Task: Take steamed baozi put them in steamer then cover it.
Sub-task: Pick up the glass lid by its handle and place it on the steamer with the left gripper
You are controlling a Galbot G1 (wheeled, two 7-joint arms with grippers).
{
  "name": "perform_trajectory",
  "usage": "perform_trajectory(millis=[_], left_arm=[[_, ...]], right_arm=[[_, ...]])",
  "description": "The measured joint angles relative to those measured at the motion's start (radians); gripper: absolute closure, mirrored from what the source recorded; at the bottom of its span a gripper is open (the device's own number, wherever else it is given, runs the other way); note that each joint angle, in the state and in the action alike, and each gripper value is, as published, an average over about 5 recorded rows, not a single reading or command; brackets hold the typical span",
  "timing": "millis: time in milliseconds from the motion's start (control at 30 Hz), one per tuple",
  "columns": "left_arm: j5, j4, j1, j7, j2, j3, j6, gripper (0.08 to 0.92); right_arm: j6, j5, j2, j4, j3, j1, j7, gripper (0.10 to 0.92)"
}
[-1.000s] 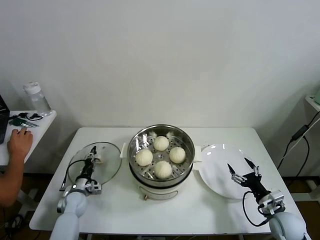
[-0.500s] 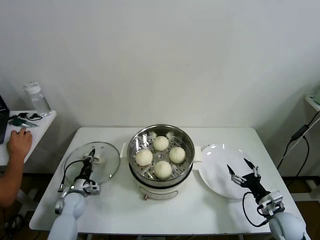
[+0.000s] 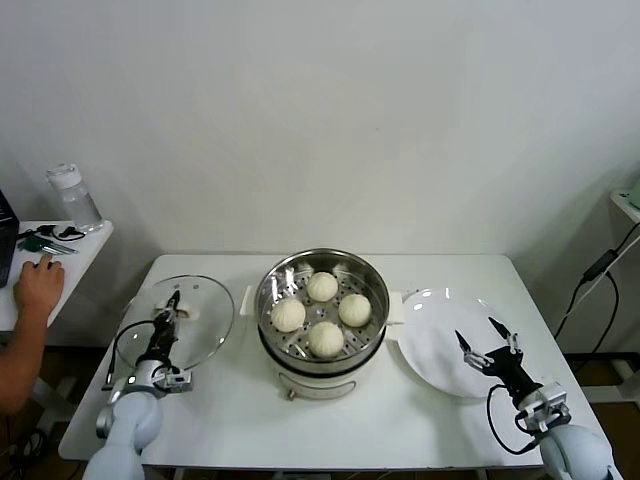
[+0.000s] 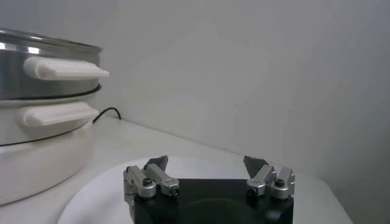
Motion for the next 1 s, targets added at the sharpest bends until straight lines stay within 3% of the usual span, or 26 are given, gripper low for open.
perform_trajectory(millis=[467, 1000], left_arm=[[-0.065, -0.254, 0.121, 0.016, 0.042, 0.012, 0.139, 0.842], [-0.108, -0.465, 0.131, 0.091, 0.118, 0.091, 0.304, 0.842]], right_arm=[[0.008, -0.019, 0.0, -0.013, 0.001, 0.008, -0.008, 0.203], [0.012, -0.035, -0.002, -0.041, 0.0, 0.023, -0.016, 0.203]])
